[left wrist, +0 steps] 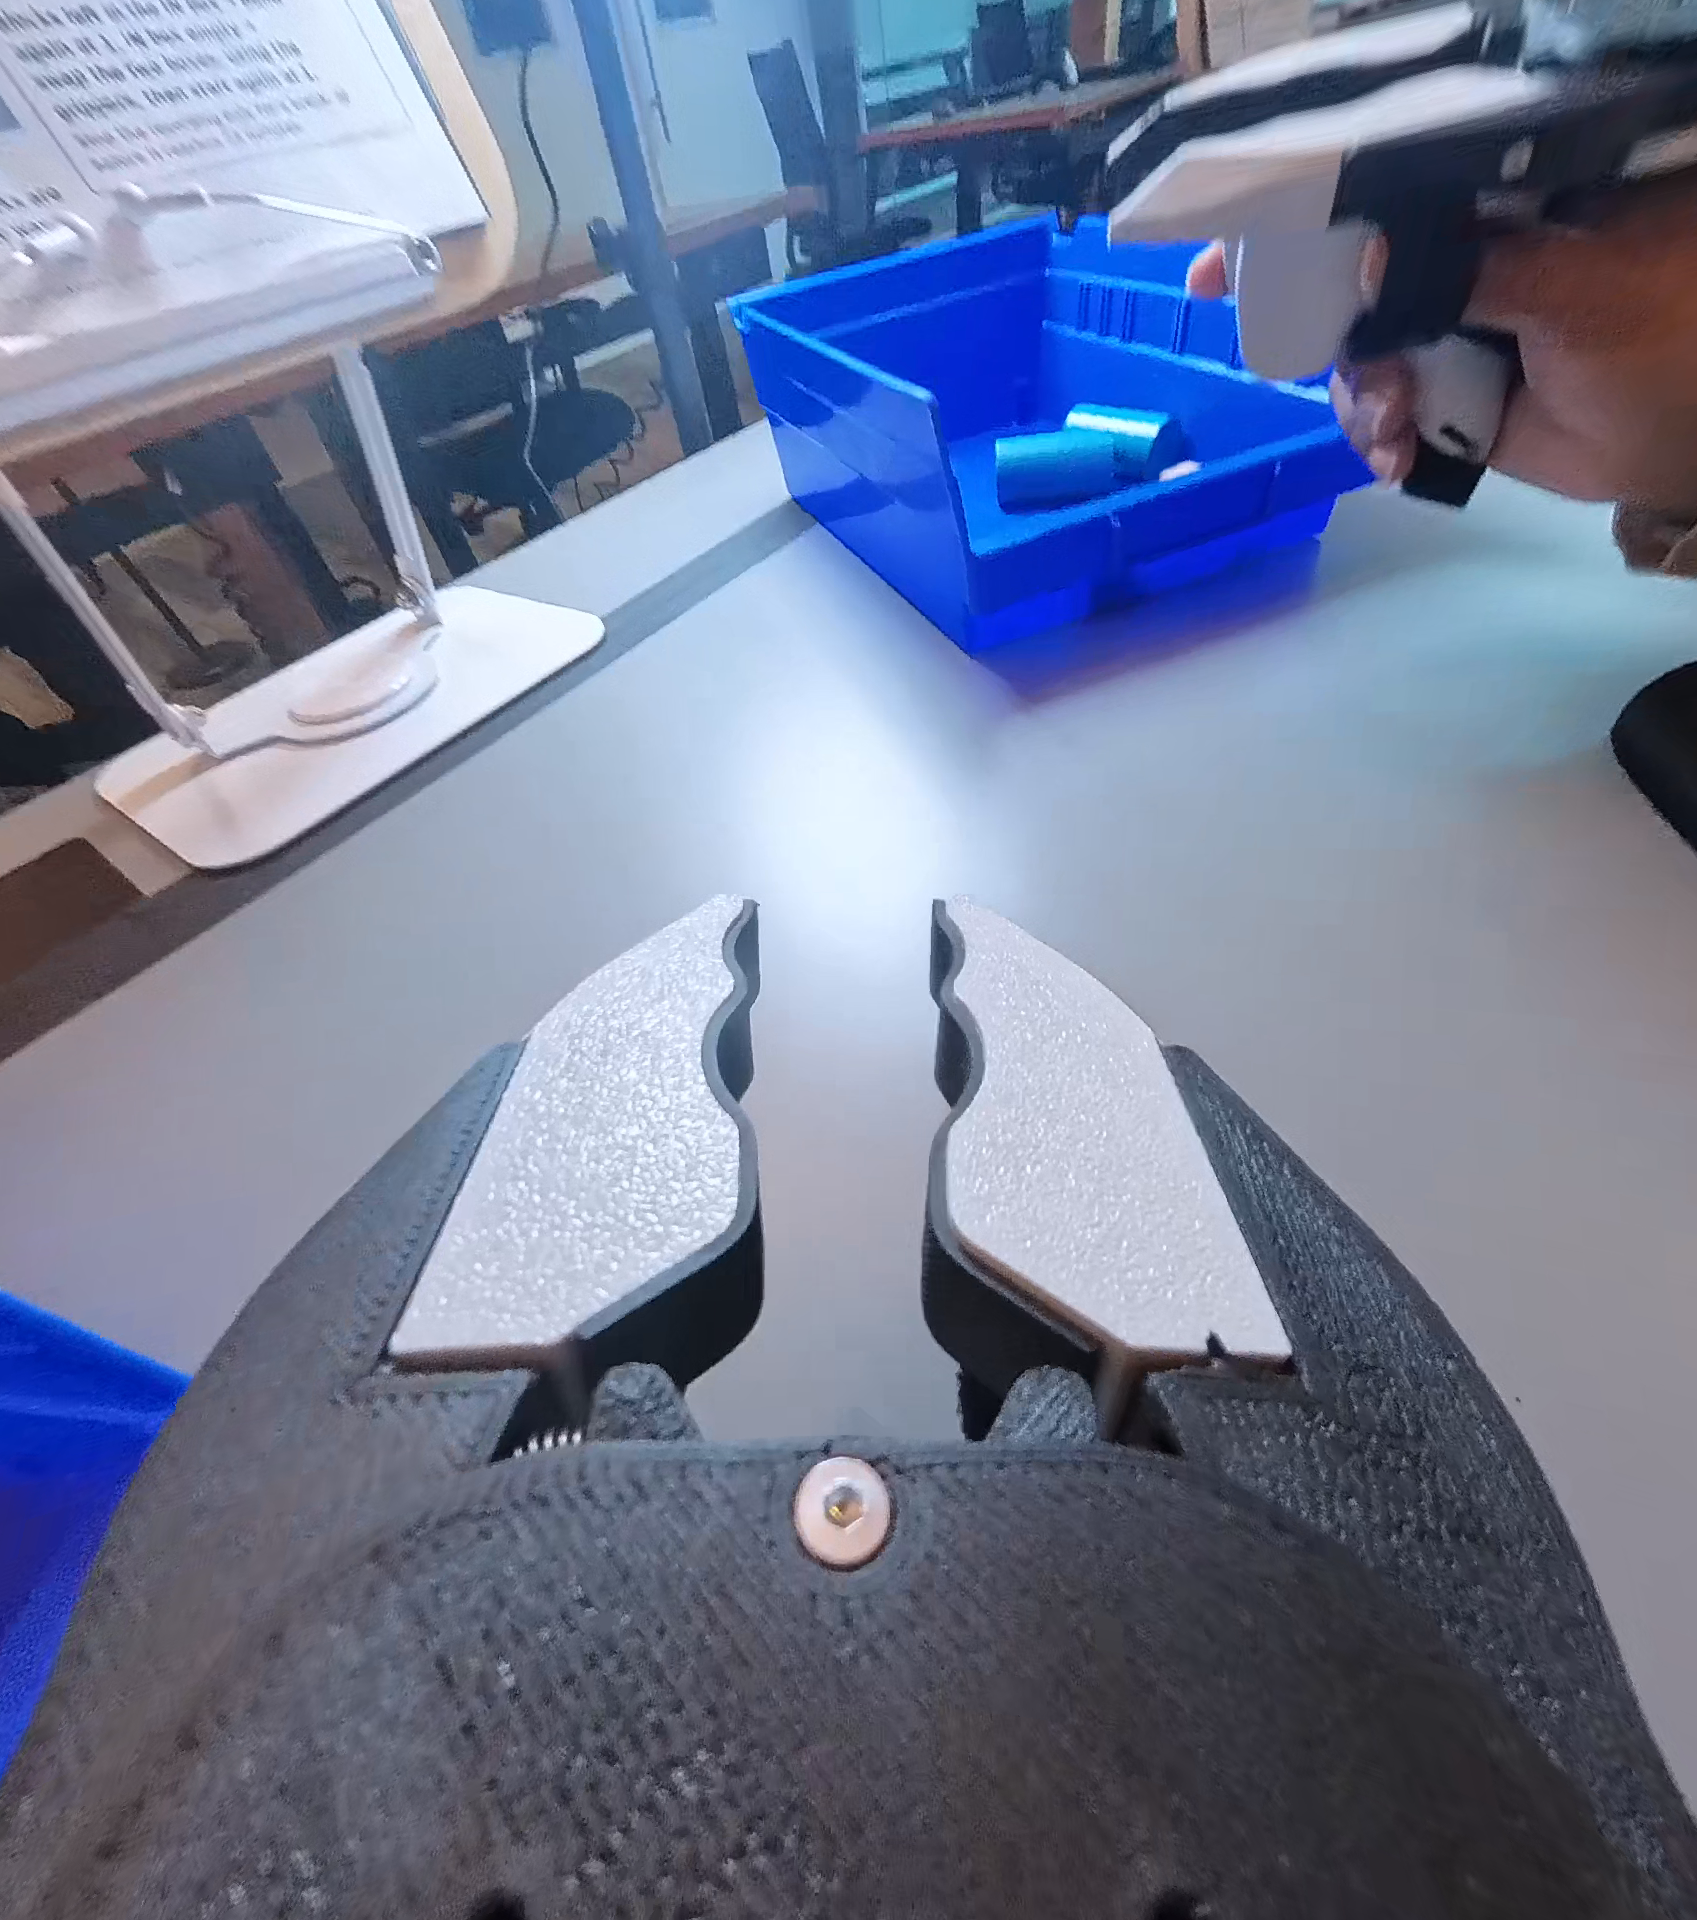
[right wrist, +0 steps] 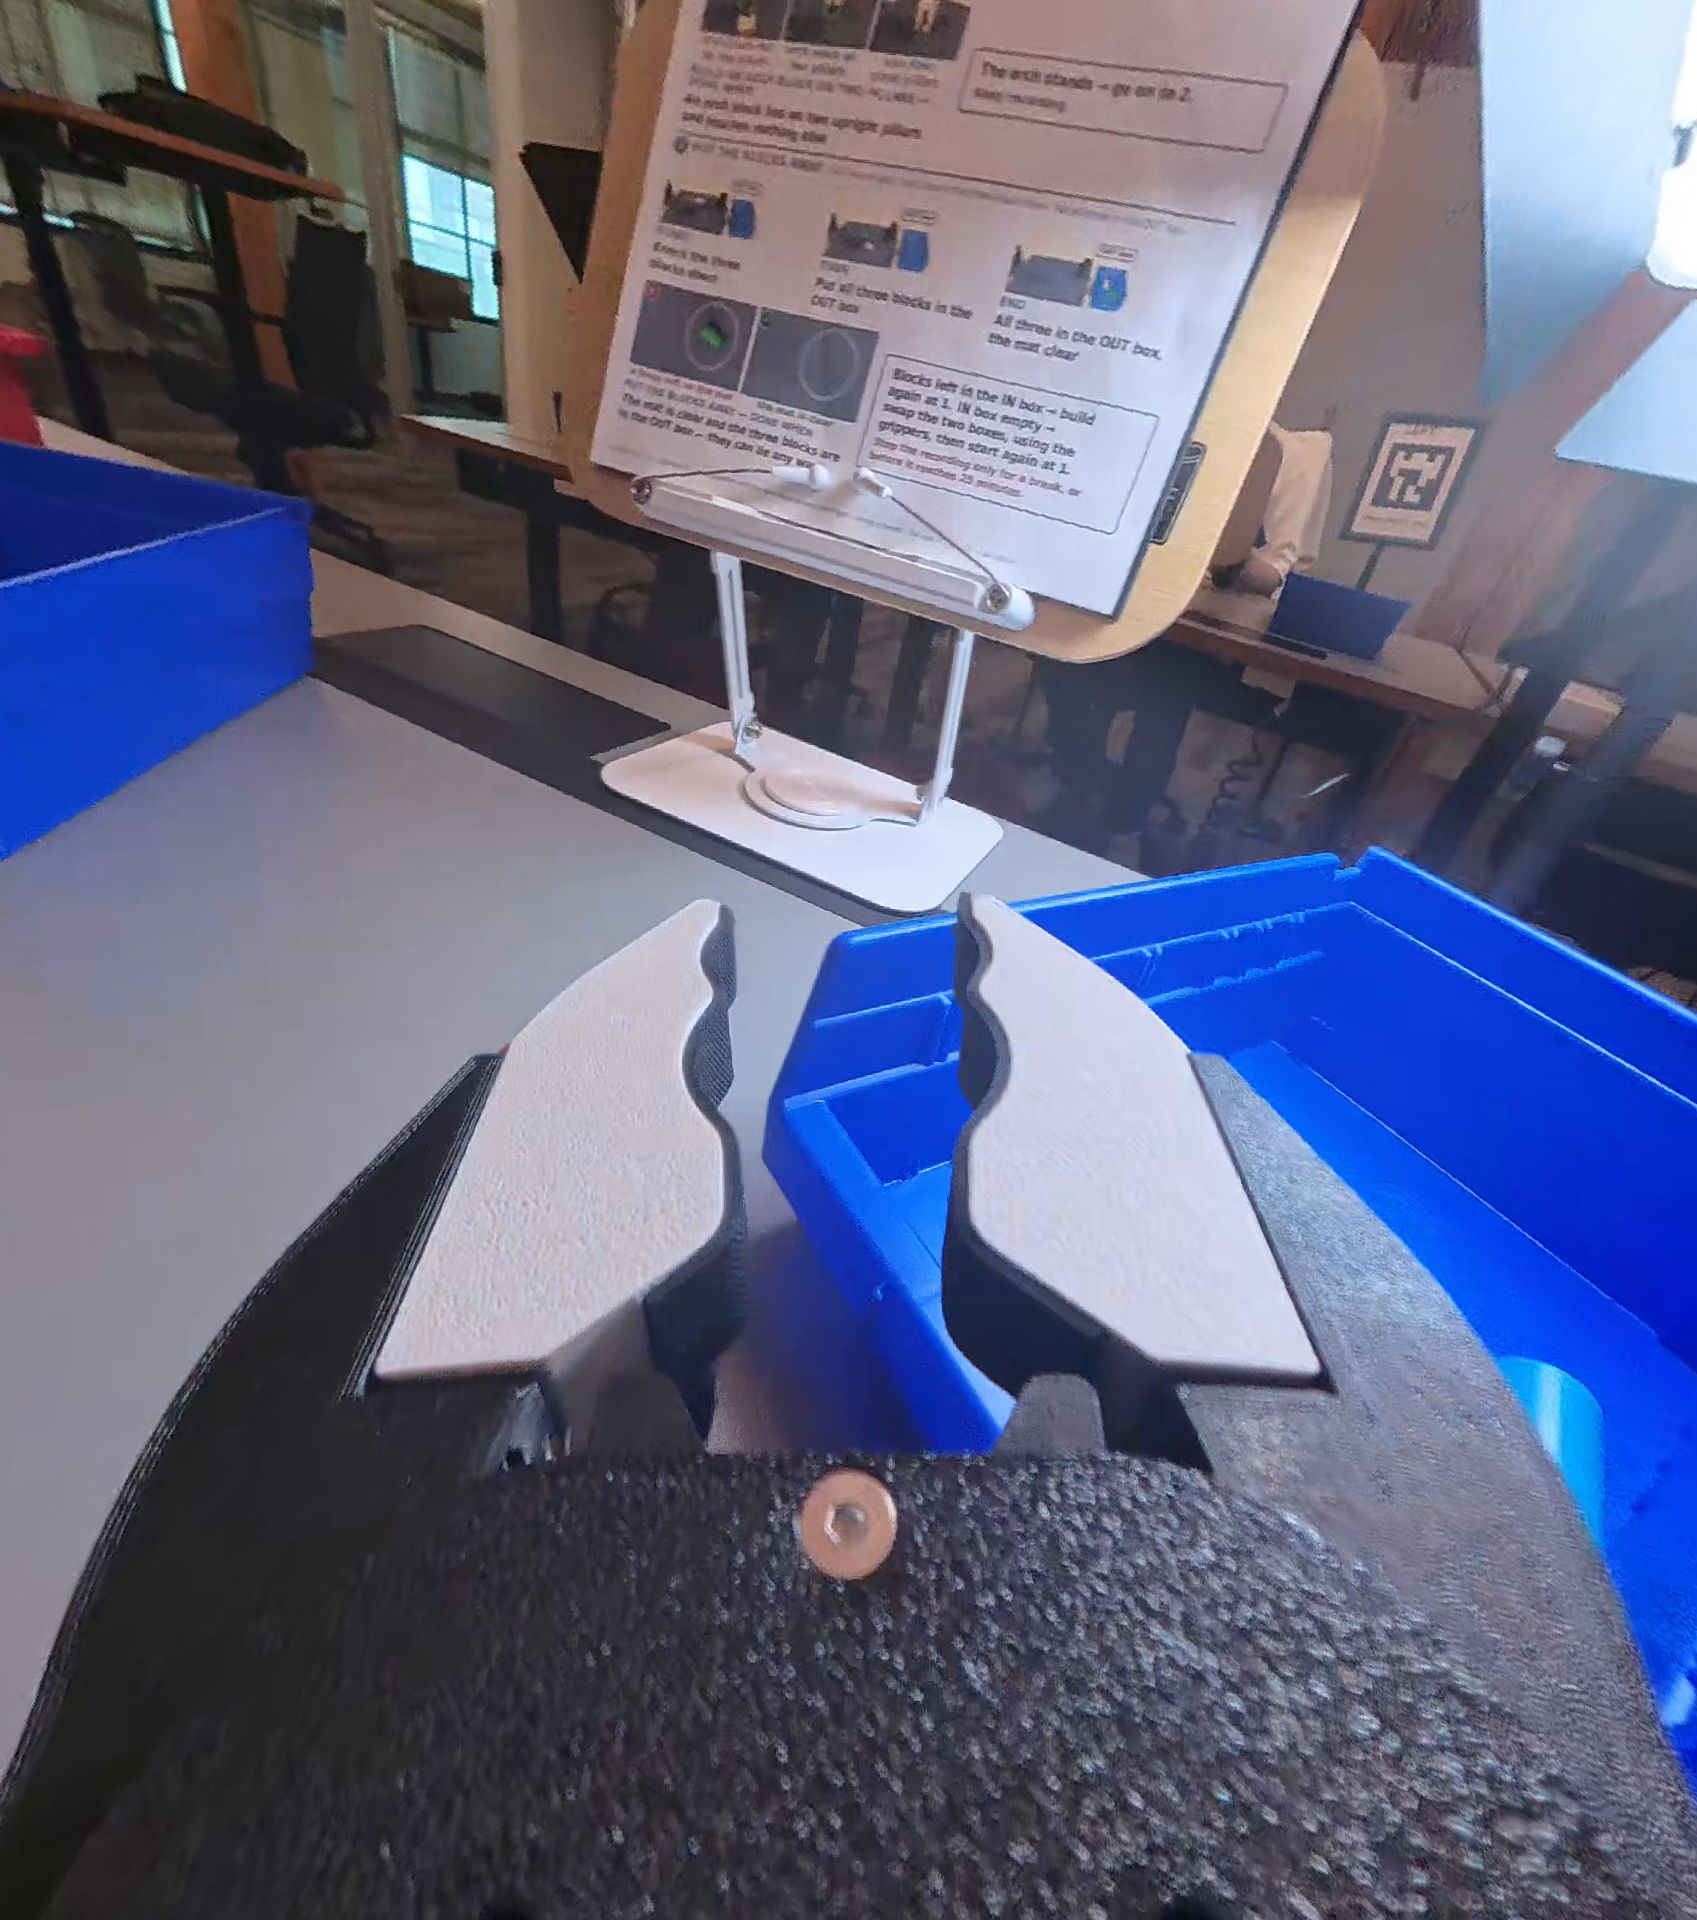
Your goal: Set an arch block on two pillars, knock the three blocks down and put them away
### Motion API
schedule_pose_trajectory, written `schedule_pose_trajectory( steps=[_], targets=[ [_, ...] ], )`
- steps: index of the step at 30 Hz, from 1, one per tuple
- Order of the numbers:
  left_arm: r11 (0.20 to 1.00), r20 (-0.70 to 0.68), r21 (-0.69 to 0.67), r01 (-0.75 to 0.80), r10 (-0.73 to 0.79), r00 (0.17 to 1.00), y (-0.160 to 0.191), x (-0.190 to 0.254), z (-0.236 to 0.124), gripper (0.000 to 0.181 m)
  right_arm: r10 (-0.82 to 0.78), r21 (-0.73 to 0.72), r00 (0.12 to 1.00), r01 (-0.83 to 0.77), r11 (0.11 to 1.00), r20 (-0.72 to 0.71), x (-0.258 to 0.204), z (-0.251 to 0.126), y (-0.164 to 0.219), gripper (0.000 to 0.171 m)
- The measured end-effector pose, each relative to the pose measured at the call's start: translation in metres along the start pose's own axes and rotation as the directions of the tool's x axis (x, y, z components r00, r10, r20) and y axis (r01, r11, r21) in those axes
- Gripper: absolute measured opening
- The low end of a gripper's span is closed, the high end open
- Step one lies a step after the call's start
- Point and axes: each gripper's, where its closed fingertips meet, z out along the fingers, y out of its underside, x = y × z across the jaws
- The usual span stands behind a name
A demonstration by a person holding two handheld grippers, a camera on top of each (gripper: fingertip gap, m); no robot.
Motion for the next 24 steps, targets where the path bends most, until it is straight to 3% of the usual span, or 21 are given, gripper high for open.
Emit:
schedule_pose_trajectory(
  steps=[9, 13, 17, 24],
  targets=[
    [0.978, 0.134, 0.21, 0.015, -0.044, 0.99, -0.05, -0.051, -0.047, 0.026, -0.041, -0.065, 0.994, 0.048, 0.997, 0.099, -0.031, 0.007, 0.017, 0.053],
    [0.971, 0.219, 0.235, -0.029, -0.024, 0.975, -0.059, -0.079, -0.072, 0.021, -0.034, -0.09, 0.992, 0.045, 0.995, 0.121, -0.036, 0.009, 0.024, 0.053],
    [0.968, 0.304, 0.248, -0.043, -0.035, 0.952, -0.062, -0.11, -0.101, 0.0, -0.04, -0.11, 0.993, 0.052, 0.993, 0.11, -0.034, 0.009, 0.03, 0.053],
    [0.951, 0.385, 0.308, -0.013, -0.112, 0.916, -0.078, -0.149, -0.156, 0.0, 0.019, -0.091, 0.992, -0.008, 0.996, 0.124, -0.032, 0.005, 0.027, 0.052]
  ],
)
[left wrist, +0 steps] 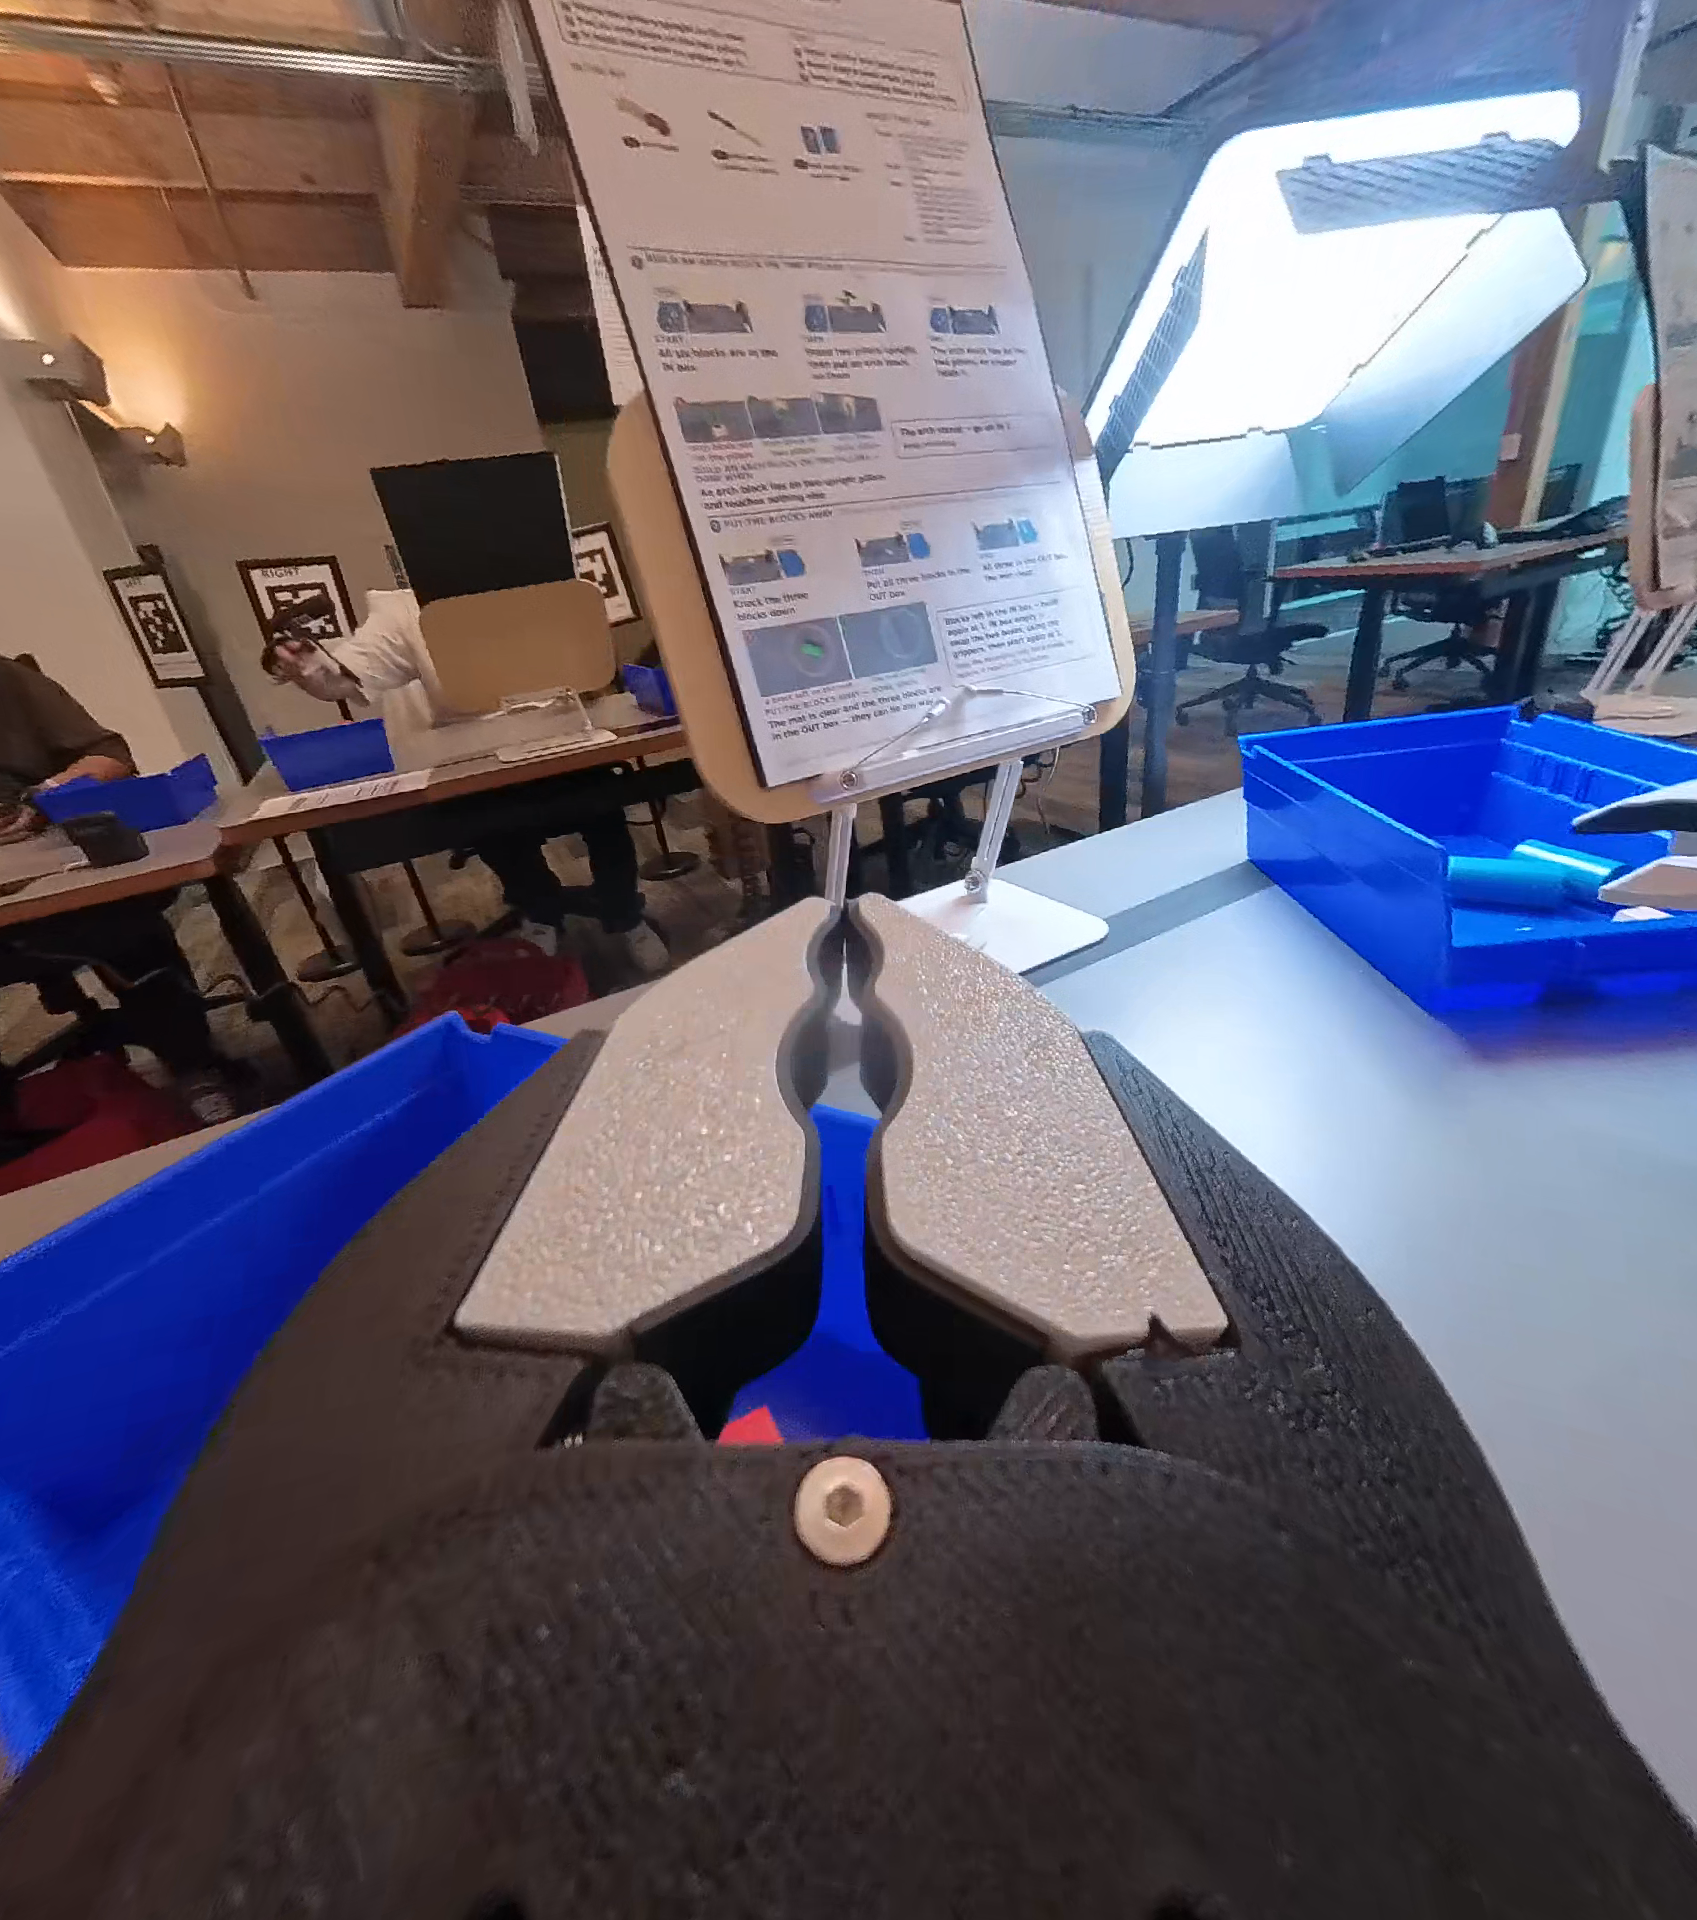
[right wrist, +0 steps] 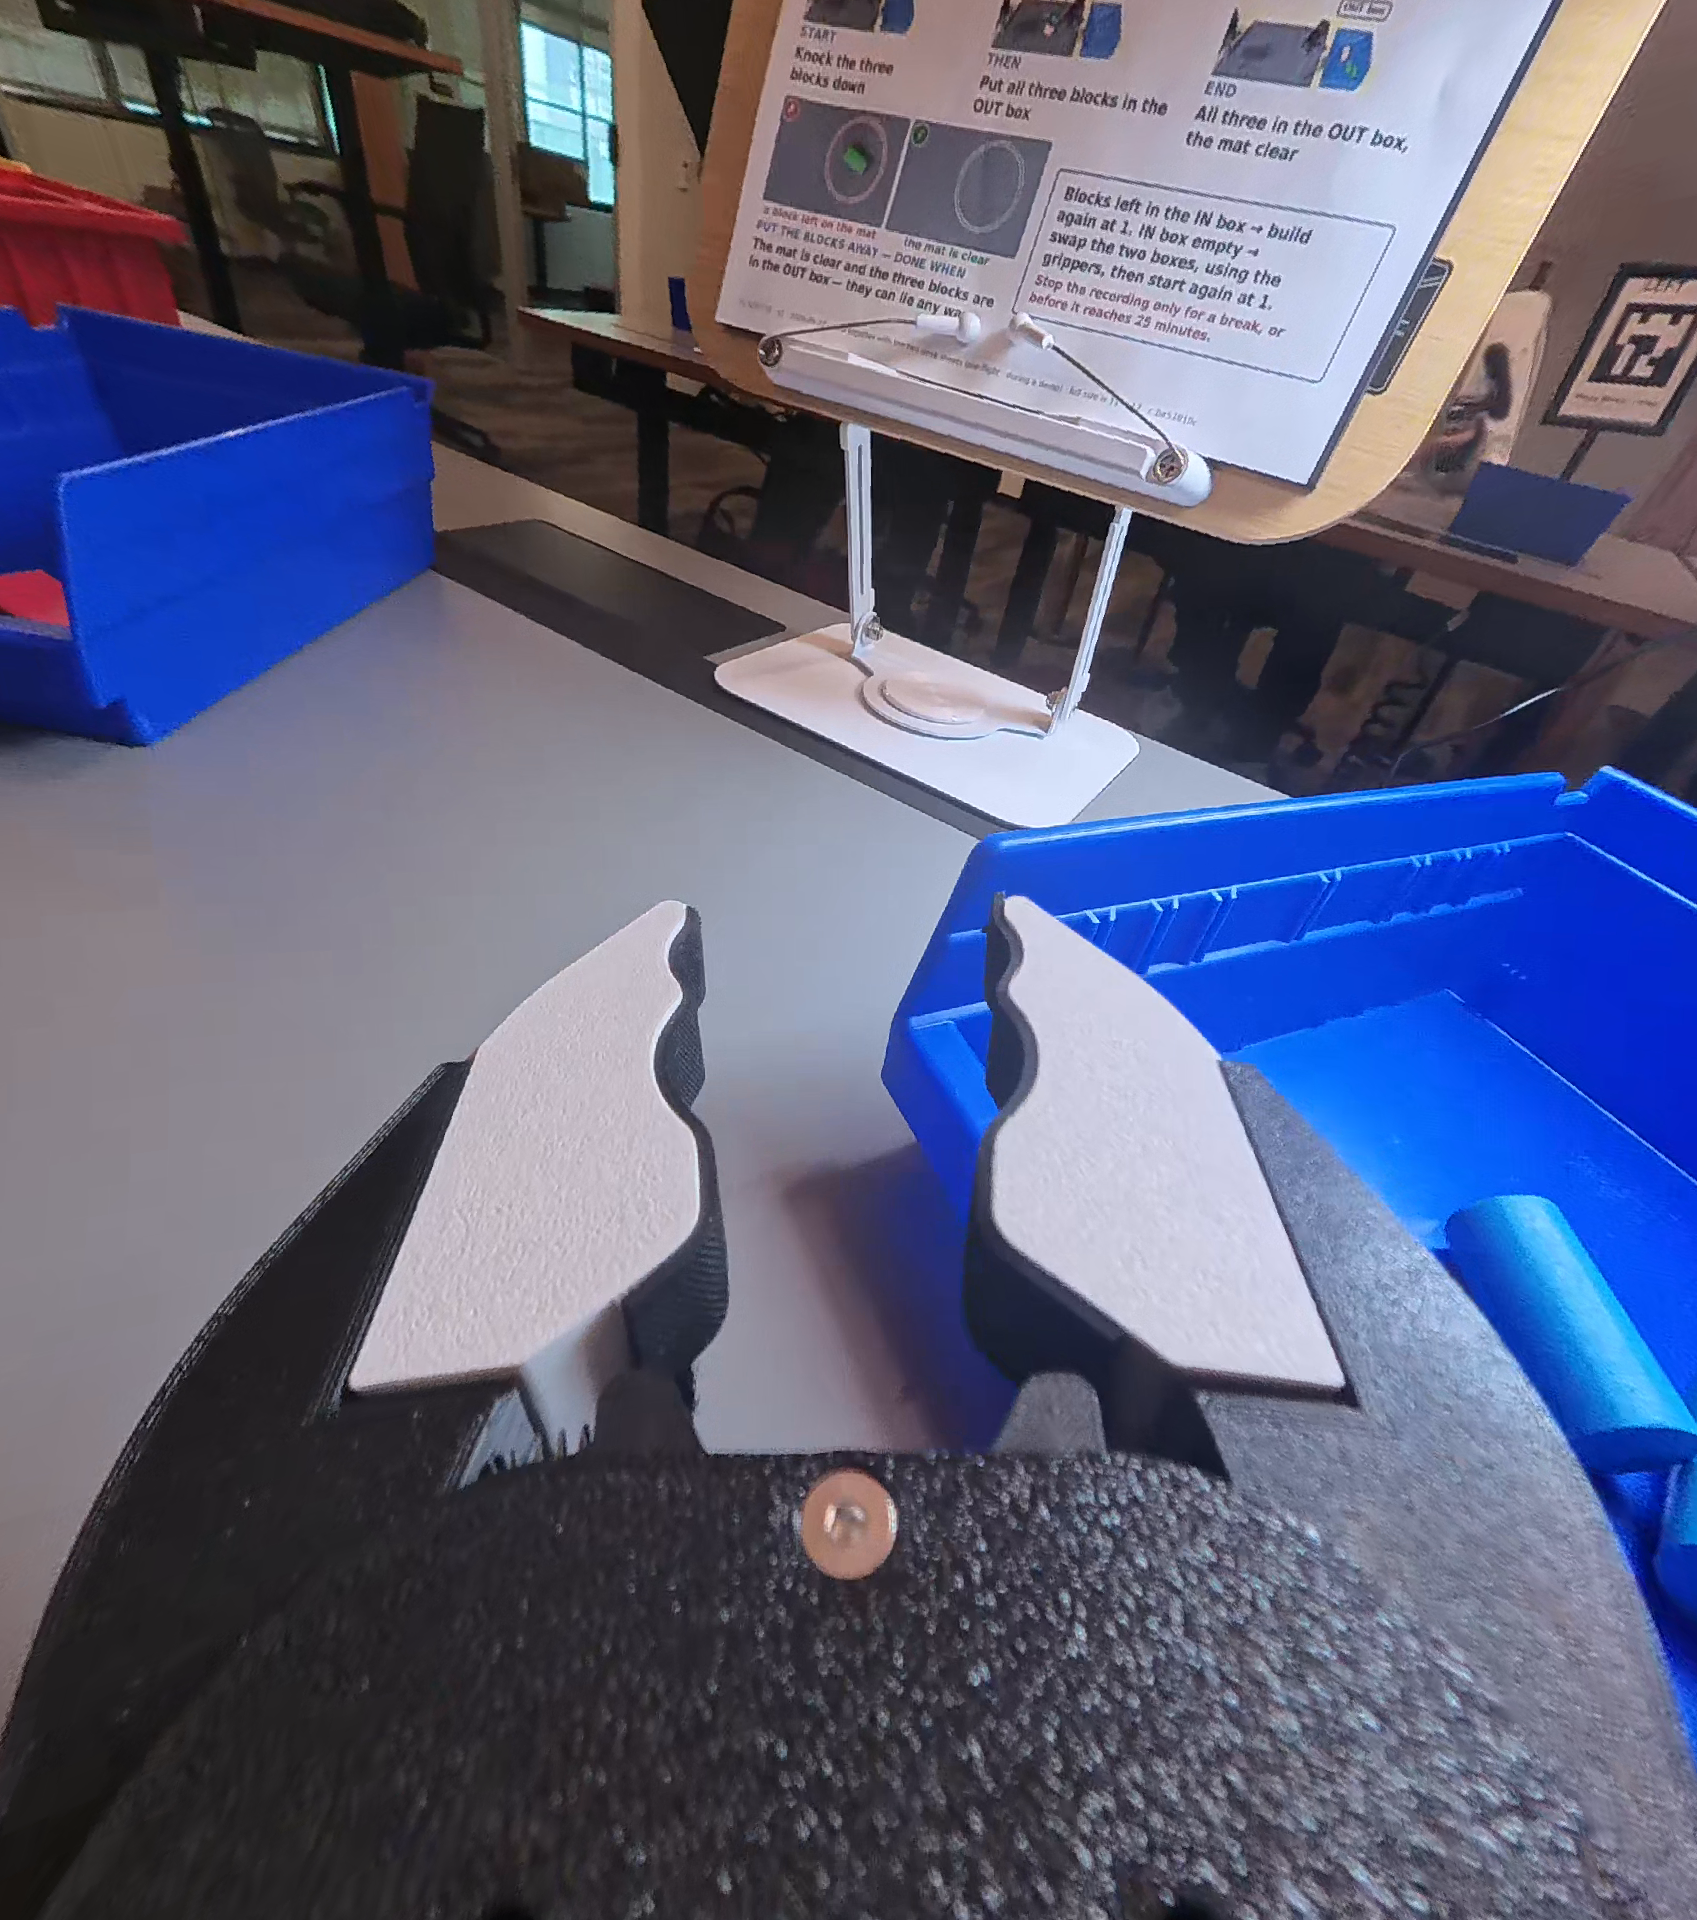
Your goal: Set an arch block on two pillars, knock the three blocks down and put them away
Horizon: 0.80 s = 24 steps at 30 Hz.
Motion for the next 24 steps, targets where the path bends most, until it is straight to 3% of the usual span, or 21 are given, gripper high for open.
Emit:
schedule_pose_trajectory(
  steps=[3, 9, 14, 18, 24],
  targets=[
    [1.0, 0.032, -0.001, -0.01, 0.01, 0.999, -0.004, -0.017, -0.009, 0.0, 0.014, 0.001, 1.0, -0.014, 1.0, 0.008, 0.0, -0.002, 0.0, 0.046],
    [0.97, 0.127, -0.175, -0.171, 0.194, 0.973, 0.016, -0.054, -0.019, 0.0, -0.044, -0.019, 0.999, 0.044, 0.999, 0.015, -0.006, -0.004, 0.001, 0.005],
    [0.88, 0.026, -0.424, -0.215, 0.249, 0.968, 0.059, -0.059, -0.016, 0.0, -0.071, -0.051, 0.997, 0.073, 0.996, 0.035, -0.013, 0.0, 0.01, 0.0],
    [0.686, -0.118, -0.658, -0.311, 0.314, 0.942, 0.103, -0.068, -0.012, 0.009, -0.06, -0.056, 0.996, 0.064, 0.996, 0.064, -0.017, 0.0, 0.013, 0.0],
    [0.24, -0.325, -0.905, -0.35, 0.139, 0.936, 0.177, -0.073, -0.031, 0.039, -0.098, -0.037, 0.987, 0.104, 0.994, 0.128, -0.031, -0.002, 0.012, 0.0]
  ],
)
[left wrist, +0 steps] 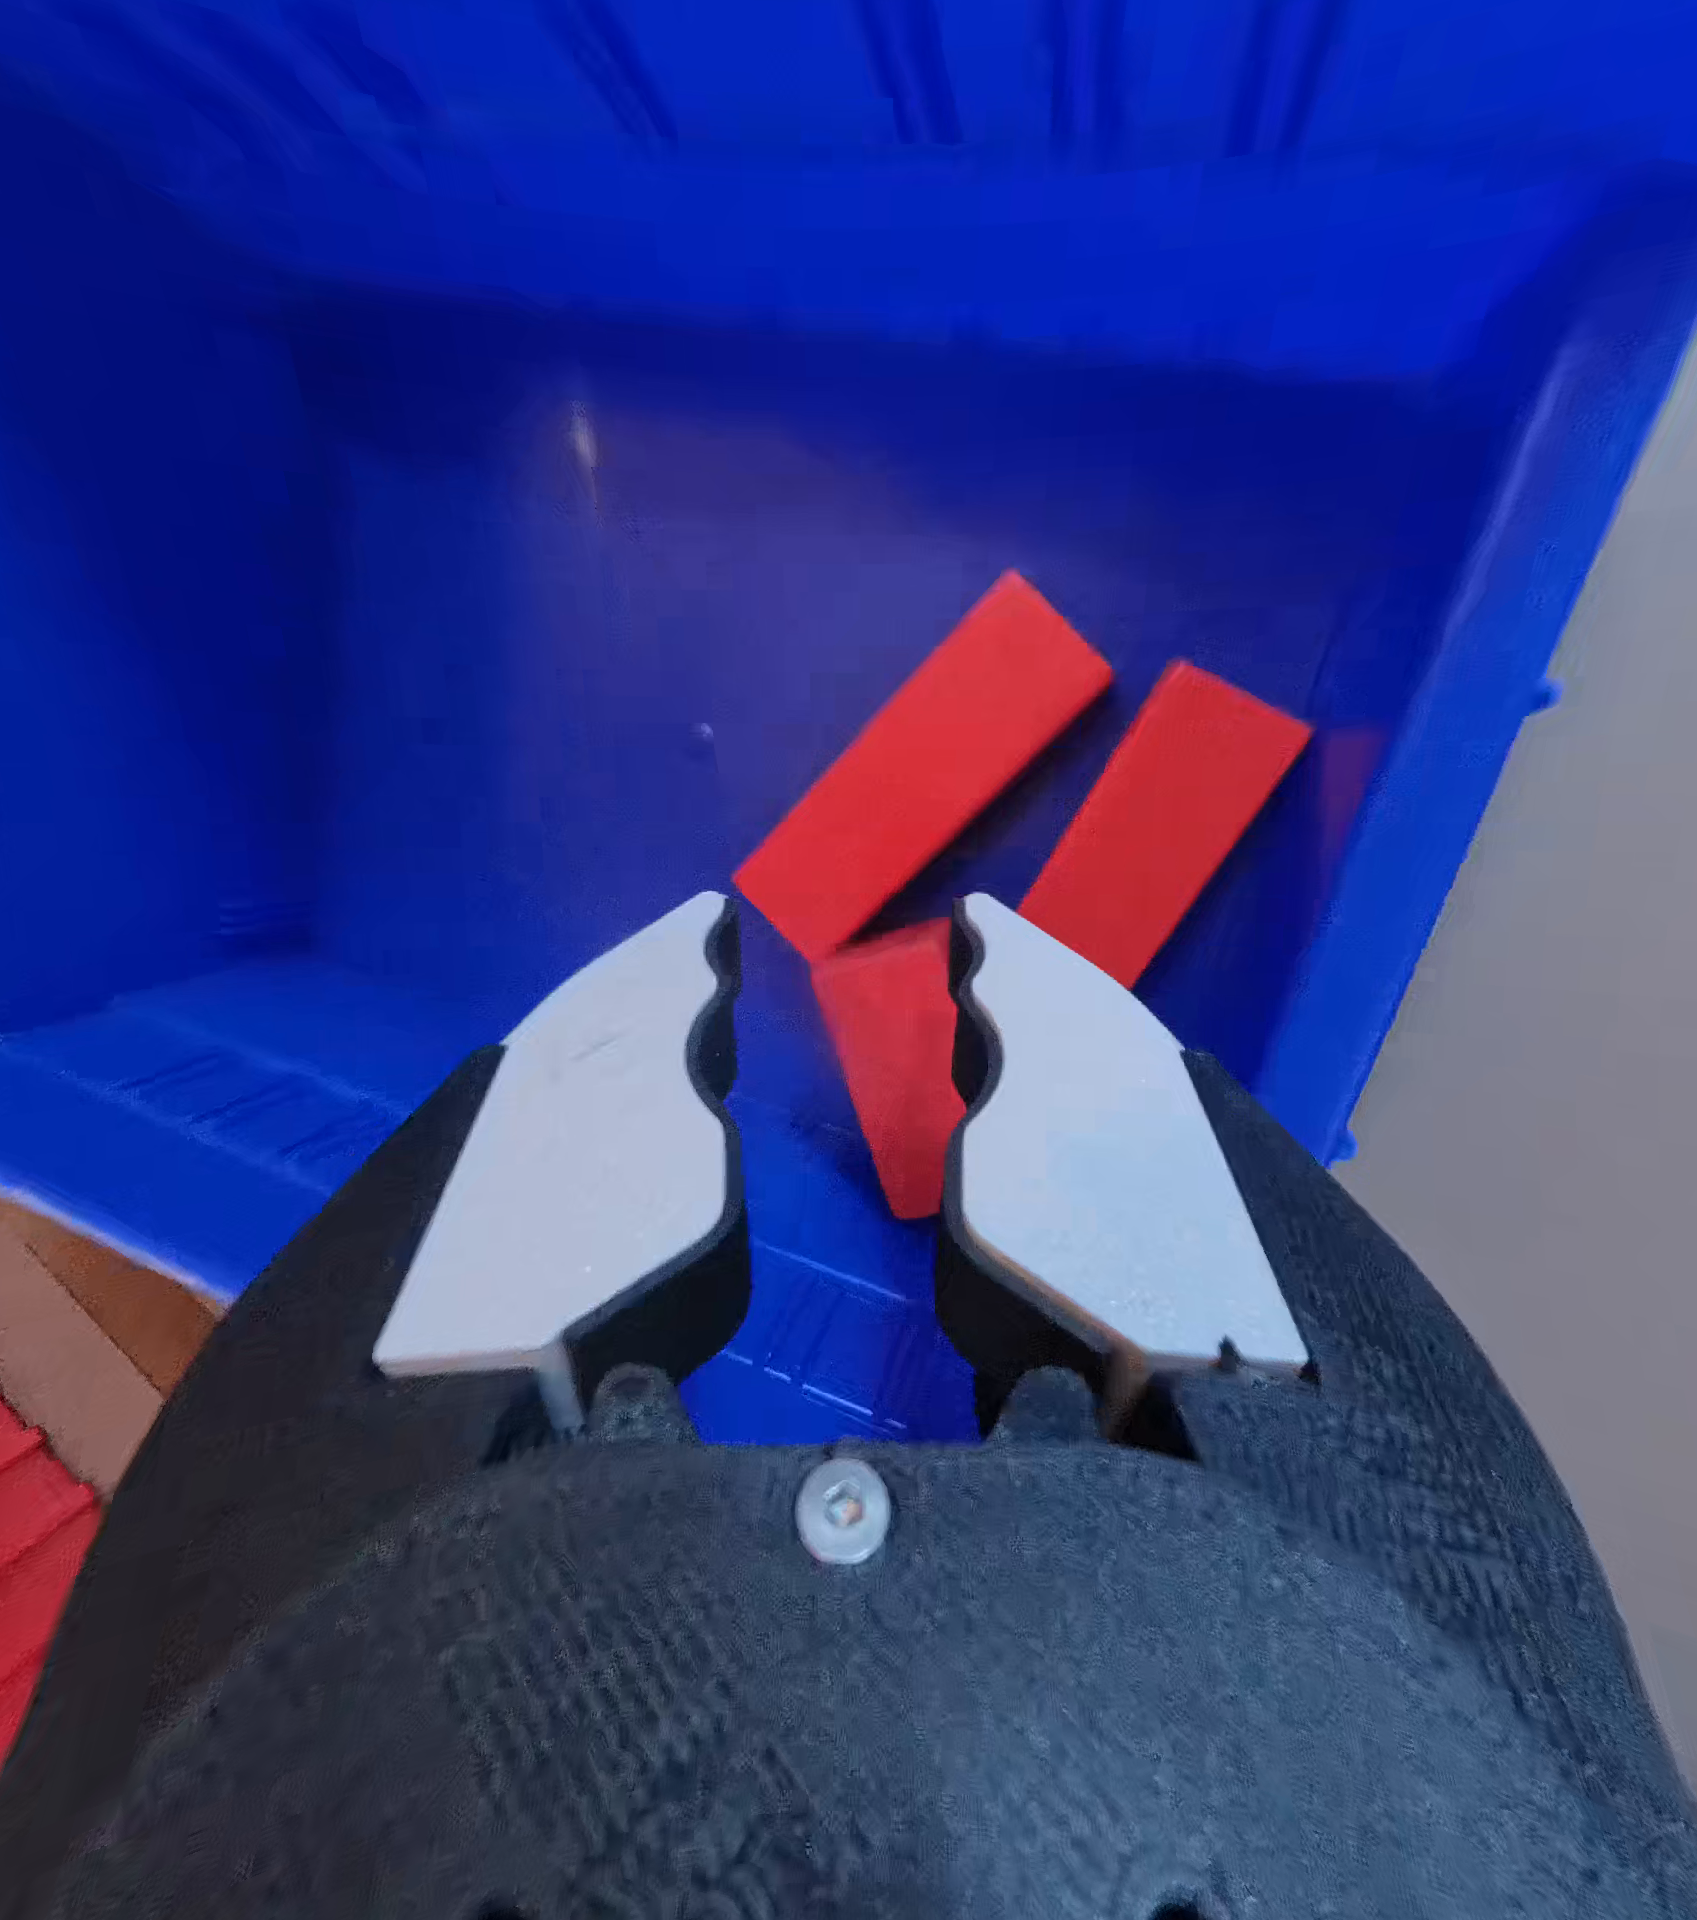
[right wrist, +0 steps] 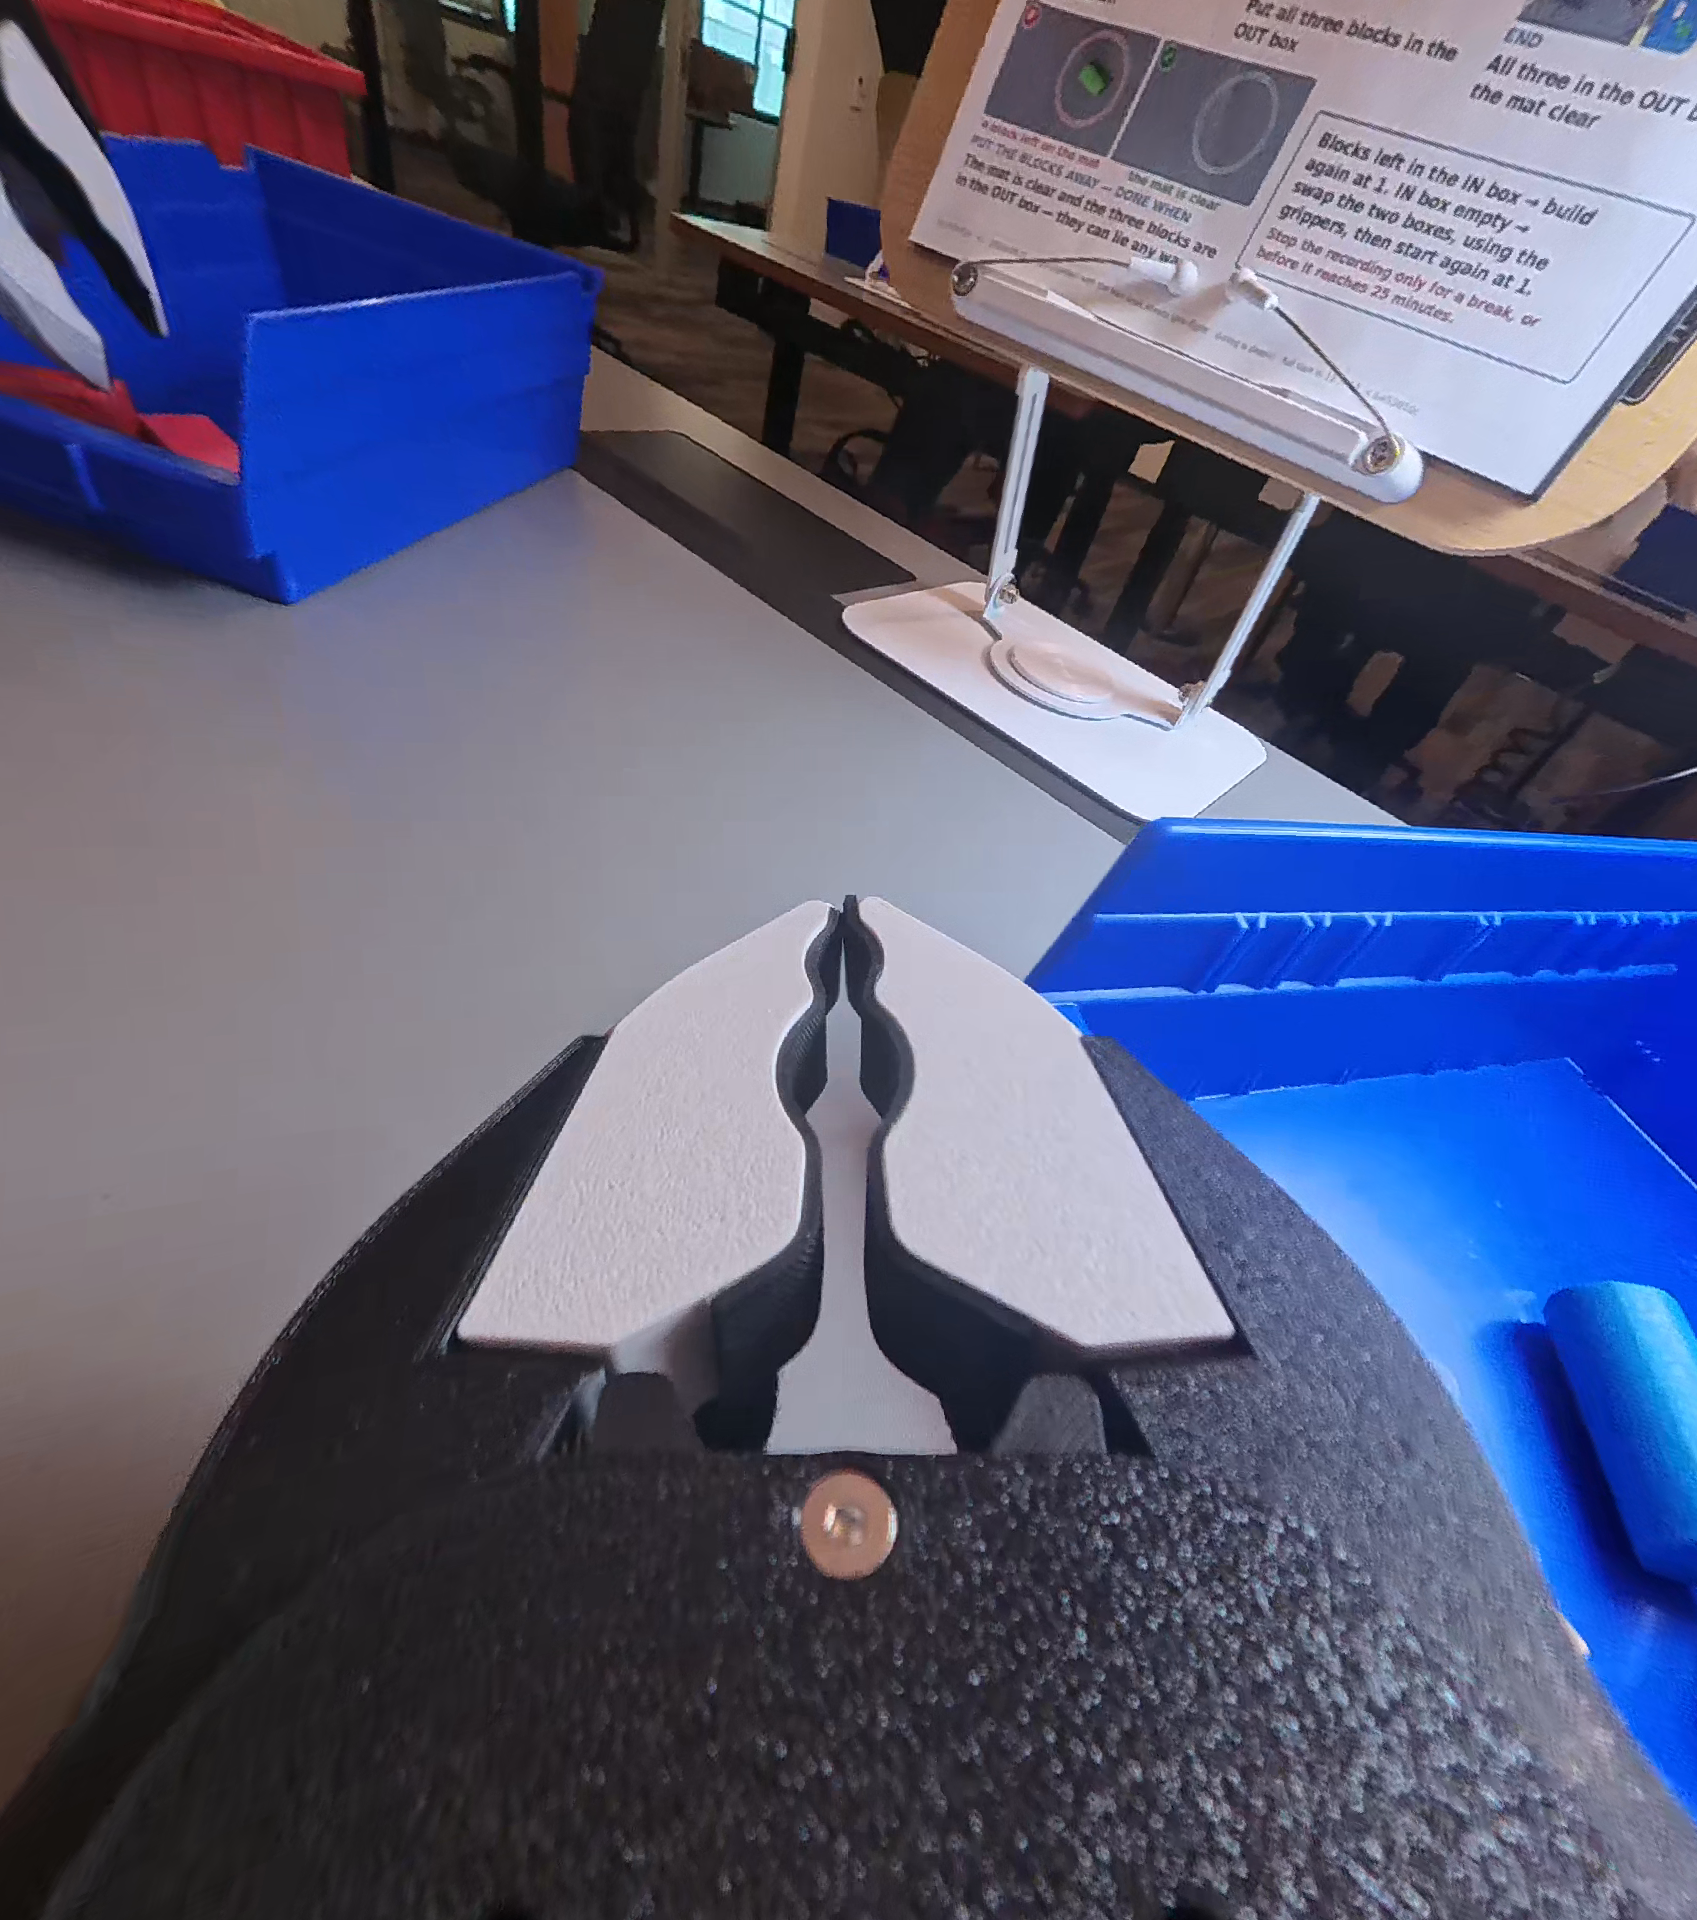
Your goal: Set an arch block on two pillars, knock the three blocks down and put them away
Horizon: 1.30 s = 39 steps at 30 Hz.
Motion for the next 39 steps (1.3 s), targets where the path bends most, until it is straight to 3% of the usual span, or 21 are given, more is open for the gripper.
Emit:
schedule_pose_trajectory(
  steps=[5, 11, 15, 21, 25, 28, 34, 39],
  targets=[
    [0.934, -0.12, -0.35, -0.064, 0.023, 0.993, 0.034, 0.003, 0.027, 0.042, -0.004, -0.013, 0.999, 0.004, 1.0, 0.034, -0.006, 0.002, 0.004, 0.0],
    [0.884, -0.19, -0.45, -0.125, 0.042, 0.981, 0.04, 0.008, 0.027, 0.042, 0.003, -0.02, 0.999, -0.002, 1.0, 0.048, -0.007, 0.002, 0.006, 0.0],
    [0.862, -0.226, -0.435, -0.261, 0.176, 0.958, 0.035, 0.015, 0.025, 0.042, -0.002, -0.026, 0.999, 0.003, 1.0, 0.052, -0.008, 0.002, 0.007, 0.0],
    [0.909, -0.16, -0.328, -0.257, 0.215, 0.963, 0.009, 0.007, 0.028, 0.062, -0.003, -0.044, 0.997, 0.006, 0.999, 0.071, -0.012, 0.004, 0.011, 0.0],
    [0.9, -0.22, -0.289, -0.326, 0.269, 0.938, 0.007, 0.017, 0.045, 0.057, -0.003, -0.055, 0.997, 0.008, 0.998, 0.079, -0.013, 0.005, 0.013, 0.0],
    [0.907, -0.26, -0.233, -0.35, 0.289, 0.921, -0.001, 0.025, 0.046, 0.042, -0.001, -0.061, 0.996, 0.006, 0.998, 0.084, -0.014, 0.005, 0.015, 0.0],
    [0.878, -0.299, -0.258, -0.403, 0.324, 0.898, 0.003, 0.033, 0.041, 0.036, 0.001, -0.056, 0.997, 0.003, 0.998, 0.082, -0.013, 0.004, 0.014, 0.0],
    [0.913, -0.128, -0.061, -0.404, 0.394, 0.91, -0.031, 0.024, 0.006, 0.036, 0.009, -0.064, 0.996, -0.004, 0.998, 0.089, -0.014, 0.005, 0.017, 0.0]
  ],
)
